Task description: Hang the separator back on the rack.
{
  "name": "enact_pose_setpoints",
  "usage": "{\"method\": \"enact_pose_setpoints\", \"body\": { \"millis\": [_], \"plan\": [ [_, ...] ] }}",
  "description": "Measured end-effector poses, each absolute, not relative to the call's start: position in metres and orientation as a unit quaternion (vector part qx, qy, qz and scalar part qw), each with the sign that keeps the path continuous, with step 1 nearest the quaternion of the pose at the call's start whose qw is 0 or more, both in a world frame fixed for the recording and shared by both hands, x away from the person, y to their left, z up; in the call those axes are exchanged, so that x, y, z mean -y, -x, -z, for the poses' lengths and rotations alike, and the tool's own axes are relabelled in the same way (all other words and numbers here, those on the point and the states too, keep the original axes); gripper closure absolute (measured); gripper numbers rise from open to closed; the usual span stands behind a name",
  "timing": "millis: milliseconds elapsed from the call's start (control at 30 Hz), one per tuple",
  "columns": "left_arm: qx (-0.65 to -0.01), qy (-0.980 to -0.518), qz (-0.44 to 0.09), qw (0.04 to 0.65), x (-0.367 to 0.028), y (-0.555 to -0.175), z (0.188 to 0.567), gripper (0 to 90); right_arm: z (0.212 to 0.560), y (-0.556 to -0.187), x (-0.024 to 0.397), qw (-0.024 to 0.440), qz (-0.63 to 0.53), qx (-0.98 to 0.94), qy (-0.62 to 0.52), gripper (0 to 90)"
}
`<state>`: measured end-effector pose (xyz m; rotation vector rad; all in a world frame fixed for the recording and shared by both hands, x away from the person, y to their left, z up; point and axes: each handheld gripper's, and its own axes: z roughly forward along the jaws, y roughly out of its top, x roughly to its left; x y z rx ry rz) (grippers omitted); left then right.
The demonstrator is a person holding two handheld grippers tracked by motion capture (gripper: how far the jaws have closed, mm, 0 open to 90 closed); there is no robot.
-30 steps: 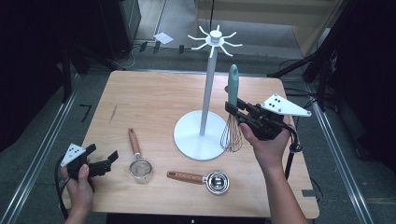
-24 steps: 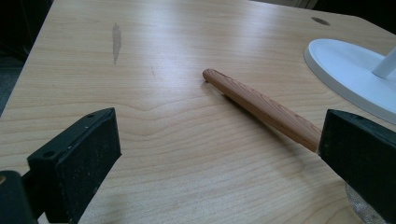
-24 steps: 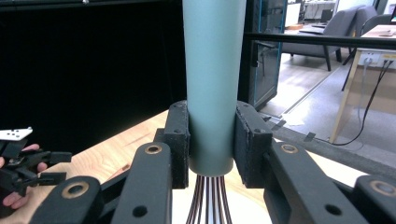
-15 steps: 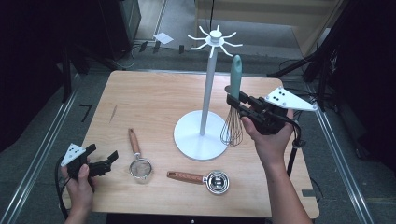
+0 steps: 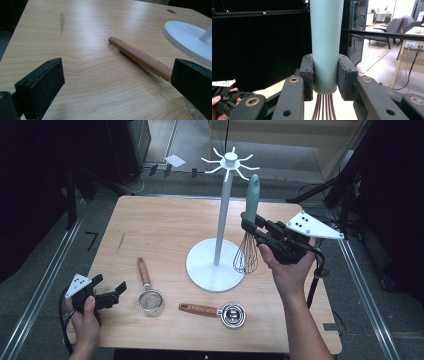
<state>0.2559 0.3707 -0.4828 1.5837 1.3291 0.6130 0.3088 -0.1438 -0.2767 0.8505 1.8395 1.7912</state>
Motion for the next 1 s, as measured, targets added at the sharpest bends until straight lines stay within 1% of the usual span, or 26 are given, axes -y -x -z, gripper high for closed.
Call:
{"method": "enact_pose_setpoints", "body": {
  "millis": [1000],
  "plan": [
    [-0.543,-0.647,-0.25,0.473,-0.3708,-0.2561,0.4829,0.0,0.2749,-0.3165,0.1342,0.2,-0.643,-0.675,-0.302,71.4]
  ]
}}
